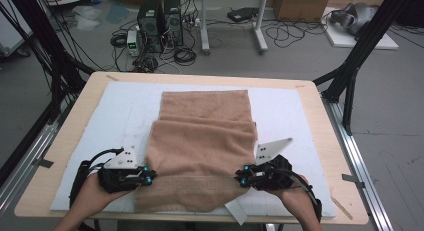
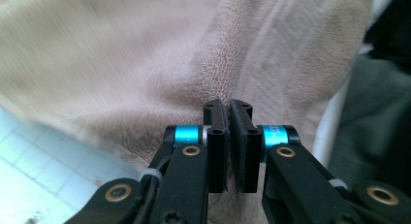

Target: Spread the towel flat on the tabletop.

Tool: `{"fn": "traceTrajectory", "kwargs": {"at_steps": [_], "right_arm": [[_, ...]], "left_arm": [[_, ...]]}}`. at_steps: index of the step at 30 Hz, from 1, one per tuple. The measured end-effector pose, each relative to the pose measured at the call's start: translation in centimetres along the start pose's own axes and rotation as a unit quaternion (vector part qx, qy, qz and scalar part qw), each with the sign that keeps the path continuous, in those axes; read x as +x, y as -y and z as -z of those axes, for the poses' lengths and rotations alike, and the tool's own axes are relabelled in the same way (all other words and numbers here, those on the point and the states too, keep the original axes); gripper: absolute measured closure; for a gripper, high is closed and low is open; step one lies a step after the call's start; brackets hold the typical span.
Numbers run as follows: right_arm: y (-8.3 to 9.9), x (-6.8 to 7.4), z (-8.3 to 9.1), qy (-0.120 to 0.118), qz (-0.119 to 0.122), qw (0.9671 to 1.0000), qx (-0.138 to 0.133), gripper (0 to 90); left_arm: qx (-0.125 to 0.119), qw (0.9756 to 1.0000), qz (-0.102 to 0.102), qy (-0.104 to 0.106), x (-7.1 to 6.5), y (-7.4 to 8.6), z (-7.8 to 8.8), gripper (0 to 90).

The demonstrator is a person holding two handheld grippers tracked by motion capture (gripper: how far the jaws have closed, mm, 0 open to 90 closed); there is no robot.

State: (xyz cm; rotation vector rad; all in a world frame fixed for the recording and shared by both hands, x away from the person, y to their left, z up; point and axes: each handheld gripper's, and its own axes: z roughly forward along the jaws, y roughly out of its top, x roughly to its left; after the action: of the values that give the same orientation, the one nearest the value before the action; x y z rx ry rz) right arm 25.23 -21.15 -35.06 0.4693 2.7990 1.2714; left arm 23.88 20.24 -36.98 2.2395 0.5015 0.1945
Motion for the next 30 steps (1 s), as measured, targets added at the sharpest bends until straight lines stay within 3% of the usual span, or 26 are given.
{"fn": "traceTrajectory", "kwargs": {"at_steps": [2, 3, 5, 8, 11, 12, 15, 17, 19, 21, 23, 25, 30], "right_arm": [[-0.6, 0.1, 1.0, 0.0, -0.004, 0.9996, -0.028, 68.5], [-0.8, -0.1, 1.1, 0.016, -0.001, 0.9995, -0.028, 65.5], [-1.0, -1.1, 0.8, 0.053, -0.005, 0.9985, -0.012, 62.1], [-0.2, -3.1, -1.2, 0.08, -0.017, 0.9965, 0.018, 57.2], [1.5, -5.0, -3.6, 0.083, -0.042, 0.9946, 0.046, 54.4], [2.2, -5.7, -4.4, 0.072, -0.054, 0.9947, 0.051, 54.3], [3.6, -6.3, -5.4, 0.074, -0.07, 0.9929, 0.062, 55.8], [4.5, -6.5, -6.1, 0.078, -0.075, 0.9913, 0.074, 60.5], [5.2, -6.4, -6.2, 0.084, -0.069, 0.9928, 0.051, 65.6], [5.4, -6.6, -6.1, 0.085, -0.08, 0.9923, 0.042, 72.3], [5.5, -6.9, -6.1, 0.068, -0.078, 0.9939, 0.038, 82.7], [5.3, -6.9, -6.2, 0.064, -0.08, 0.9938, 0.044, 84.3], [4.3, -6.2, -6.3, 0.083, -0.054, 0.9929, 0.066, 86.0]], "left_arm": [[-0.005, 0.9997, 0.007, -0.021, 0.4, -0.1, 0.0, 69.8], [0.0, 0.9995, 0.013, -0.03, 0.9, 0.0, -0.3, 65.7], [0.0, 0.999, 0.021, -0.04, 1.8, 0.2, -1.2, 63.4], [-0.004, 0.9983, 0.039, -0.044, 2.9, 0.6, -3.0, 61.2], [0.015, 0.9976, 0.037, -0.057, 3.7, 0.8, -4.9, 58.4], [0.021, 0.9974, 0.037, -0.059, 3.8, 0.9, -5.3, 56.9], [0.037, 0.9962, 0.042, -0.066, 4.5, 1.4, -6.6, 55.9], [0.052, 0.9957, 0.04, -0.065, 4.7, 1.8, -7.3, 58.6], [0.044, 0.9965, 0.039, -0.06, 4.8, 2.1, -7.5, 63.5], [0.043, 0.9961, 0.045, -0.062, 4.8, 2.1, -7.5, 69.0], [0.049, 0.9955, 0.05, -0.064, 4.7, 1.9, -7.5, 75.4], [0.052, 0.9954, 0.042, -0.068, 4.4, 1.7, -7.6, 82.9], [0.046, 0.9951, 0.037, -0.08, 4.2, 1.6, -7.2, 85.3]]}}
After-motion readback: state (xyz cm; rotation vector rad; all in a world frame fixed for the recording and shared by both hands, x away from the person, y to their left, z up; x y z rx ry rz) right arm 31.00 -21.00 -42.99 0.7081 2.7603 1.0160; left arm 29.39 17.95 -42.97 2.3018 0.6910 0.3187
